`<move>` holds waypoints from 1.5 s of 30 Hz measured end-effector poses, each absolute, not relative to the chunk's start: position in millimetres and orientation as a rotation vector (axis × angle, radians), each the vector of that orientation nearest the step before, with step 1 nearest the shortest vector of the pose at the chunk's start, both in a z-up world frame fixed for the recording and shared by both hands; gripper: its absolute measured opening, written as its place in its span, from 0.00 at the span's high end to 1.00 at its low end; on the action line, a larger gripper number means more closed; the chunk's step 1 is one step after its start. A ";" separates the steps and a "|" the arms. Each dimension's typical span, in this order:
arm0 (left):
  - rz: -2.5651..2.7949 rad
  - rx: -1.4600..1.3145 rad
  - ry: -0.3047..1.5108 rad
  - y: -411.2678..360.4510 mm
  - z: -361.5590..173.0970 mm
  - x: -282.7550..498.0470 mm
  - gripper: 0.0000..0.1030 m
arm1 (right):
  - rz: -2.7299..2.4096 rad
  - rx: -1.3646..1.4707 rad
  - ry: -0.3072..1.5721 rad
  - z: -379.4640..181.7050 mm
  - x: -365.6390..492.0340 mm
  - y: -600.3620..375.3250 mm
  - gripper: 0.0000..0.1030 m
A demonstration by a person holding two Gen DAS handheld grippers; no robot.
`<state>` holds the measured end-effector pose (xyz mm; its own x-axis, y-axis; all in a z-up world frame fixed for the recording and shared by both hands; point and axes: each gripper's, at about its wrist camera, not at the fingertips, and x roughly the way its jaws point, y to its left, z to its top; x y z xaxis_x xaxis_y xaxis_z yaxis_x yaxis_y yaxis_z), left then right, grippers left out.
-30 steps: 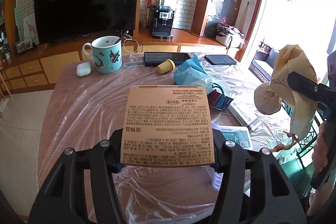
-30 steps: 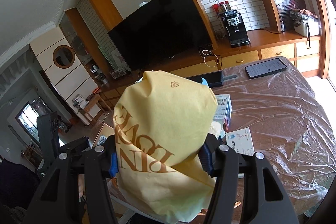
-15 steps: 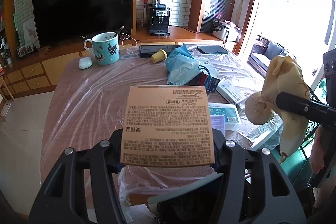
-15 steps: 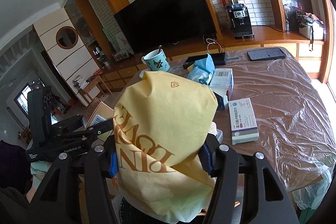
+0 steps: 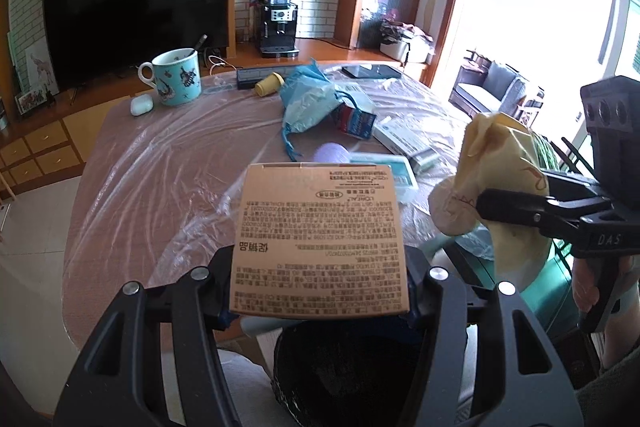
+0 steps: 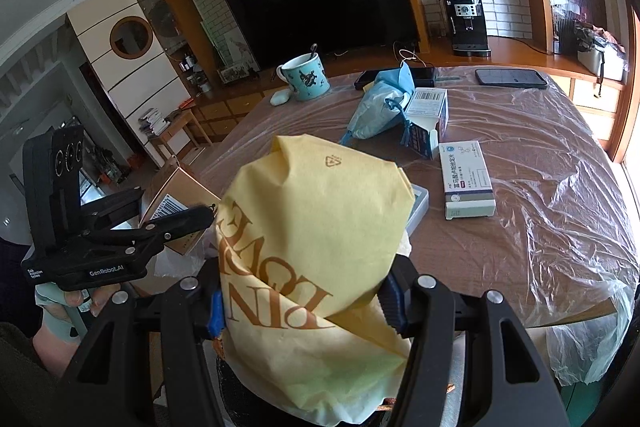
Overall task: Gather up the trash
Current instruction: 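Carry the card with the left gripper while the right carries the bag toward the black bin, then lower the card into the black bin and open the left gripper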
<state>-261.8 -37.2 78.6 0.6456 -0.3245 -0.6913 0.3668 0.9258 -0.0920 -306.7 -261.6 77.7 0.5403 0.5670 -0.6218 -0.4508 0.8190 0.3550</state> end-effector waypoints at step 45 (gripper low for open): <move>-0.447 0.141 0.992 -59.1 -8.9 -302.7 0.43 | 0.648 0.119 1.022 -0.6 -351.0 -236.0 0.44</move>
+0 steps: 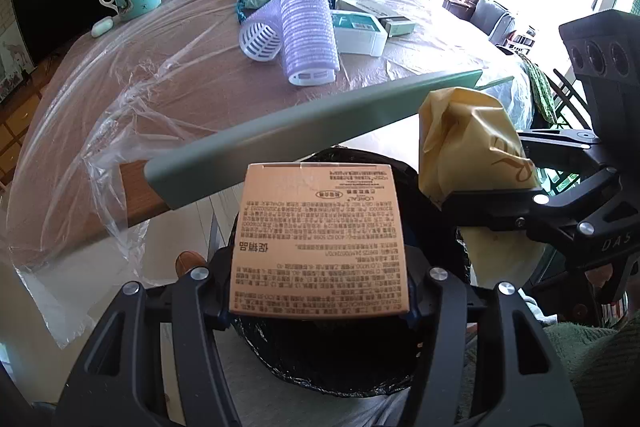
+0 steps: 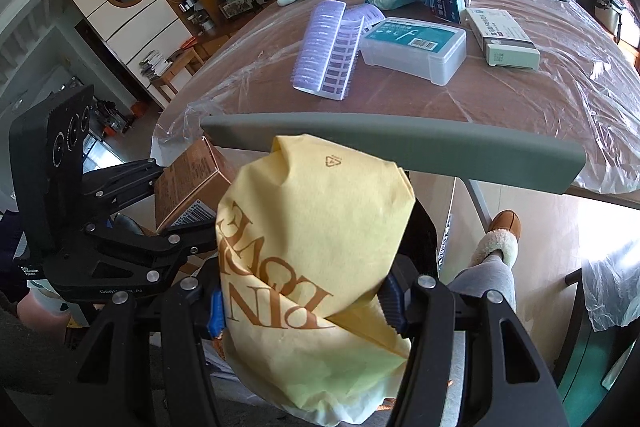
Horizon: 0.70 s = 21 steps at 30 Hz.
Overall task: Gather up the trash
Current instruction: 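Lower the card into the black bin and open the left gripper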
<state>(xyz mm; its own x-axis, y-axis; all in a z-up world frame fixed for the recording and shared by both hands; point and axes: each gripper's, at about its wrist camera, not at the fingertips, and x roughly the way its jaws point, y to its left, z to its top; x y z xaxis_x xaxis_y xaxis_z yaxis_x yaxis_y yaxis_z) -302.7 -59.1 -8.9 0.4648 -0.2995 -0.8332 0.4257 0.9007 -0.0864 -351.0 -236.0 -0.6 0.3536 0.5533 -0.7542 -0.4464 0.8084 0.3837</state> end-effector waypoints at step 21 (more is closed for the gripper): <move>-0.448 0.181 1.036 -63.8 -31.2 -299.1 0.43 | 0.635 0.121 1.054 -13.4 -347.5 -232.9 0.44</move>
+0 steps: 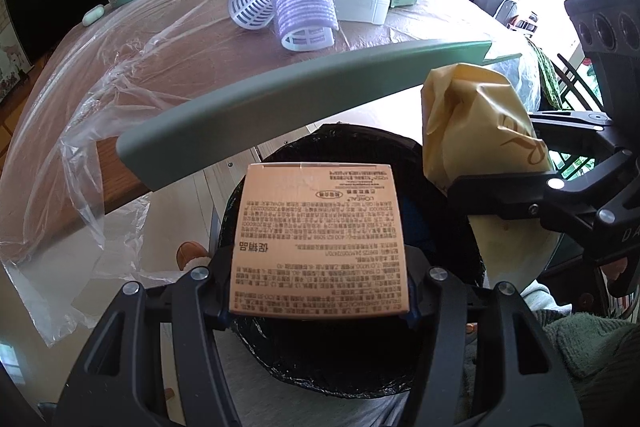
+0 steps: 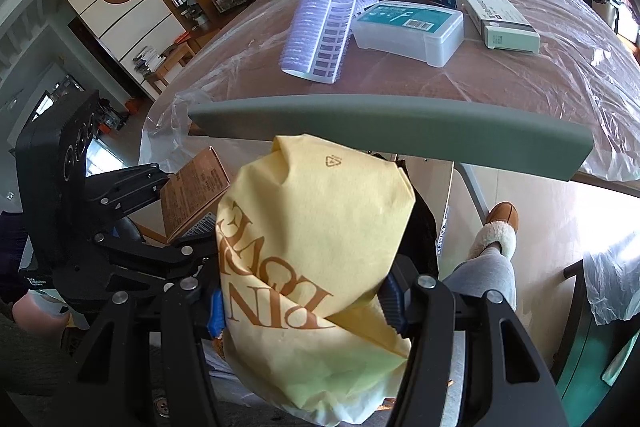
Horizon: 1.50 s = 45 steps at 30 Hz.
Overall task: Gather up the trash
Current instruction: 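Lower the card into the black bin and open the left gripper, then move the left gripper back over the table toward the purple hair curler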
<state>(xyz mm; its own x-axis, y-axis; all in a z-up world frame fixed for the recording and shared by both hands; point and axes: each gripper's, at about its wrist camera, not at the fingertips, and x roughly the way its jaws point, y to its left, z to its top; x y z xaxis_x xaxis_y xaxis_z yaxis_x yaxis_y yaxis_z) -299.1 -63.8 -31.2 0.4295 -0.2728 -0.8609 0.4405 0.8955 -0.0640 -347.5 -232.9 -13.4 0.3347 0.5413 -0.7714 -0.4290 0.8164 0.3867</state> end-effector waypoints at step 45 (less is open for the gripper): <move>-0.400 0.318 0.883 -84.3 0.2 -301.3 0.14 | 0.617 0.077 0.976 9.4 -342.1 -225.5 0.44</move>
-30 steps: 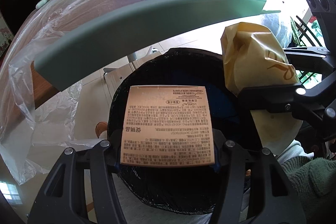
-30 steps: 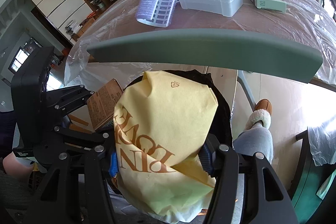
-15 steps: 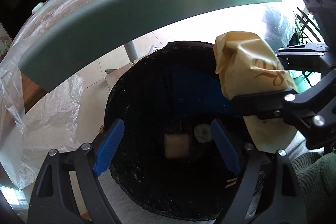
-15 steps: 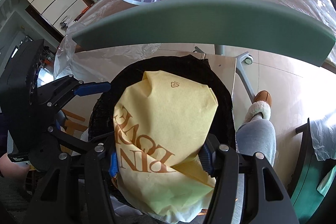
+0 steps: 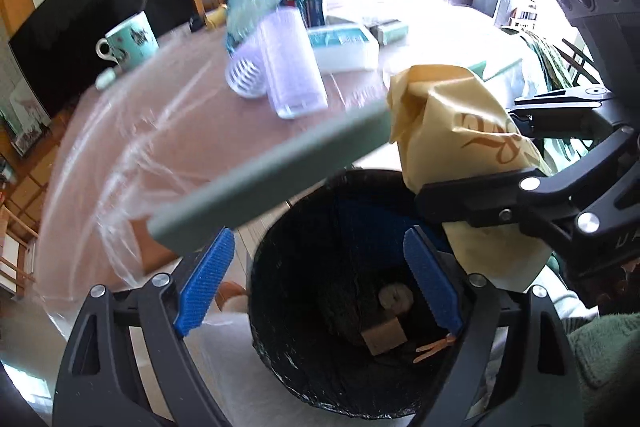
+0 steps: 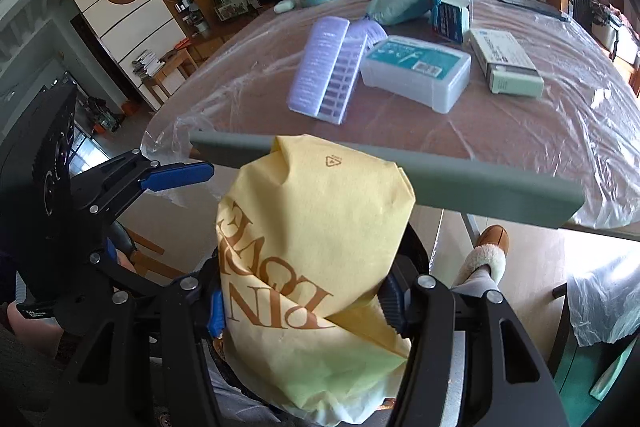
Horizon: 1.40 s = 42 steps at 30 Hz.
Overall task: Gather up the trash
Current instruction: 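Move the left gripper back over the table toward the purple hair curler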
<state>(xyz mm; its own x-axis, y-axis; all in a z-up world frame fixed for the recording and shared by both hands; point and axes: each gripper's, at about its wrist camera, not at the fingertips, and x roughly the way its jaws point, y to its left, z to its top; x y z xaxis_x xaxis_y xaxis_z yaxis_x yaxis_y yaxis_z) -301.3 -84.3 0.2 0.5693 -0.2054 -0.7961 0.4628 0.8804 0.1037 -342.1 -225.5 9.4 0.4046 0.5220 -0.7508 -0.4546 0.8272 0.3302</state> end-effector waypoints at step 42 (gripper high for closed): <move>-0.399 0.144 0.894 -96.8 20.7 -181.1 0.14 | 0.331 0.056 0.876 31.9 -195.2 -253.1 0.44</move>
